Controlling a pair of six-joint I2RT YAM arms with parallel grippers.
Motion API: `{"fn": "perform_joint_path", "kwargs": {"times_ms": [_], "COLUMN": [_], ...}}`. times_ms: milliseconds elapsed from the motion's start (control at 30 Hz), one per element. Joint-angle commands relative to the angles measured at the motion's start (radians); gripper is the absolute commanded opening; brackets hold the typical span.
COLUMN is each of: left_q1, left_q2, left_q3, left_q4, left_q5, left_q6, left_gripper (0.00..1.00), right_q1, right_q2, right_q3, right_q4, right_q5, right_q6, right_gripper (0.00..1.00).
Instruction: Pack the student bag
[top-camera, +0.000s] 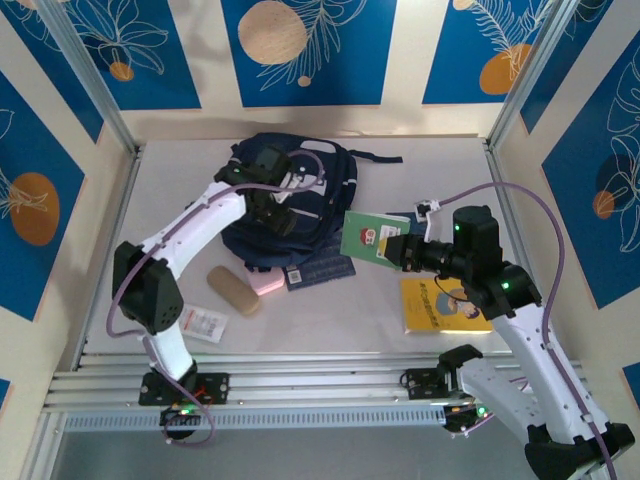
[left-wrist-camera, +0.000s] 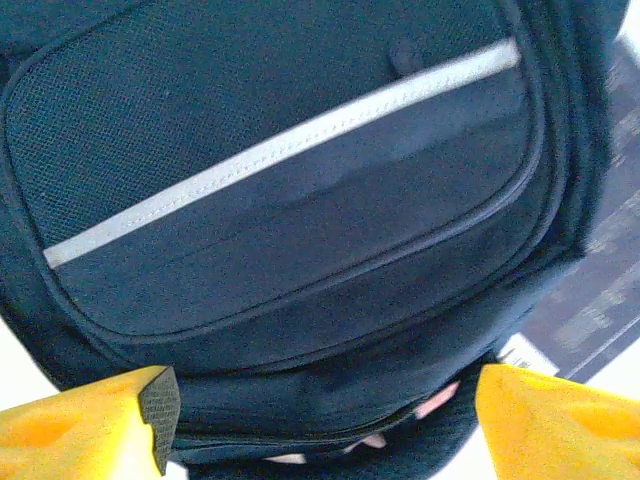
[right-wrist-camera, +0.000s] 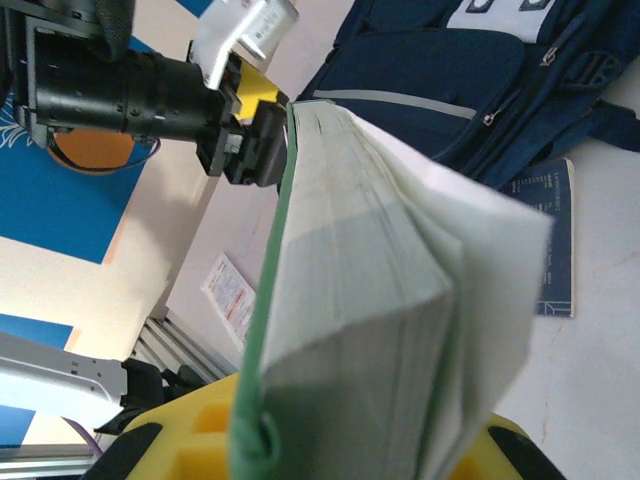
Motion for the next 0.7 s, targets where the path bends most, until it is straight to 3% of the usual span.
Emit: {"fn": "perform_joint_path", "kwargs": {"times_ms": [0, 267, 533, 667], "left_q1": [-0.064, -0.06, -0.018, -0.006], "left_q2": [0.021, 0.083, 0.122, 0.196], "left_q3": [-0.007, 0.023, -0.062, -0.031], "left_q4": [-0.025, -0.148, -0.133, -0.154], "left_q5": [-0.142, 0.062, 0.048, 0.115], "left_q6": [0.29, 0.312, 0.265, 0.232], "left_gripper": [0.82, 0.82, 0.81, 0.74], "right_q1": [-0.009, -0.007, 0.011, 0.013], "right_q2": [-0.006, -0.013, -0.029, -0.033], "right_q3": [-0.004, -0.001, -0.001, -0.006], "right_q4": [0.004, -0.016, -0.031, -0.036], "right_q5": [-0.038, -0.025, -0.02, -0.014], "right_q6": [-0.048, -0.058, -0.061, -0.059], "right_gripper": [0.0, 0.0, 0.0, 0.0]}}
